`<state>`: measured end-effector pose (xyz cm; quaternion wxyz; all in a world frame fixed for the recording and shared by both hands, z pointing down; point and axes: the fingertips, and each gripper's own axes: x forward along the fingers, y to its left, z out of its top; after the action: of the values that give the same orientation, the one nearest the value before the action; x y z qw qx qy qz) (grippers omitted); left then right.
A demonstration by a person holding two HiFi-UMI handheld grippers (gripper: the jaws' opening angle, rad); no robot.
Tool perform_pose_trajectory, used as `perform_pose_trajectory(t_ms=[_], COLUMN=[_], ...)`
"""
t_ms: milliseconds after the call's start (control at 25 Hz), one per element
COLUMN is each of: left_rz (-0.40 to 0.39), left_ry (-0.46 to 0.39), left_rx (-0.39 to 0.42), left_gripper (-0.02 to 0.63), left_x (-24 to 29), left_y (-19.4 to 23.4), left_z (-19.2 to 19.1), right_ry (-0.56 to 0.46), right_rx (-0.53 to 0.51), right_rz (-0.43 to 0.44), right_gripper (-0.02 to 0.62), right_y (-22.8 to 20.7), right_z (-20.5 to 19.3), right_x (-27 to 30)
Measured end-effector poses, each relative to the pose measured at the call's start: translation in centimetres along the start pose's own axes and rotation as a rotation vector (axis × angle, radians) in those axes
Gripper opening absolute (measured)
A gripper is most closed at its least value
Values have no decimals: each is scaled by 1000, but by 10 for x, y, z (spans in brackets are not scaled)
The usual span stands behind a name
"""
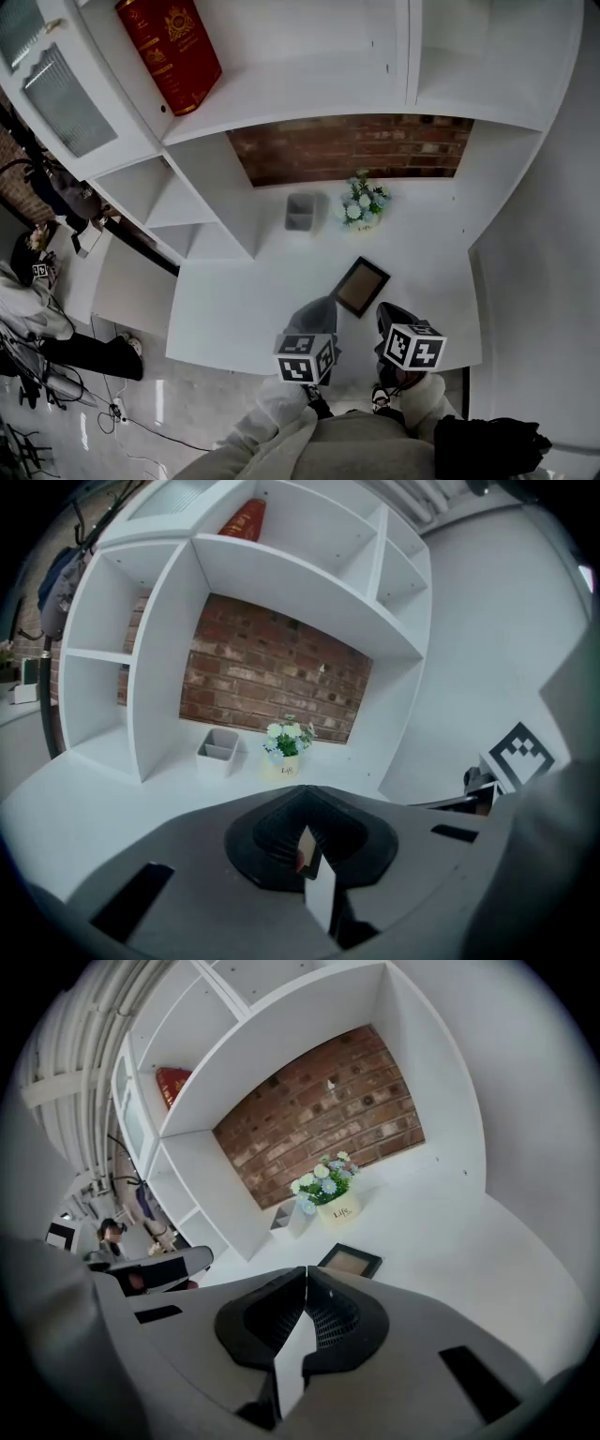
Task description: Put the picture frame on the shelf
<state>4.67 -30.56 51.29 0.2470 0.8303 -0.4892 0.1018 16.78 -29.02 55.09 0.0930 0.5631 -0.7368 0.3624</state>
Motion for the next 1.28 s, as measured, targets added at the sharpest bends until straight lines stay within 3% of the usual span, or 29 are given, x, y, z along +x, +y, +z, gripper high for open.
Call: perform_pose_trajectory(t_ms=[320,560,760,1200,1280], left_rz=[-113,-155,-163,-120,-99], left_ry=[98,159,183,167,165], left_rx=[56,68,56,4,-10], left_gripper=[9,9,9,9,9], left_x=[28,50,64,78,77], left_y=[23,38,41,64,72], left_z=[-9,-27,-40,-63,-69], right_ry=[-3,3,-2,26,38], right_rx=[112,198,272,252,245], right_rz=[-152,-228,-276,-310,-307], right_gripper=[25,25,26,29,69], right_y=[-15,-30,-48,-64,-64], right_z=[-12,-30,-34,-43,-47], right_x=[27,51,64,97,103])
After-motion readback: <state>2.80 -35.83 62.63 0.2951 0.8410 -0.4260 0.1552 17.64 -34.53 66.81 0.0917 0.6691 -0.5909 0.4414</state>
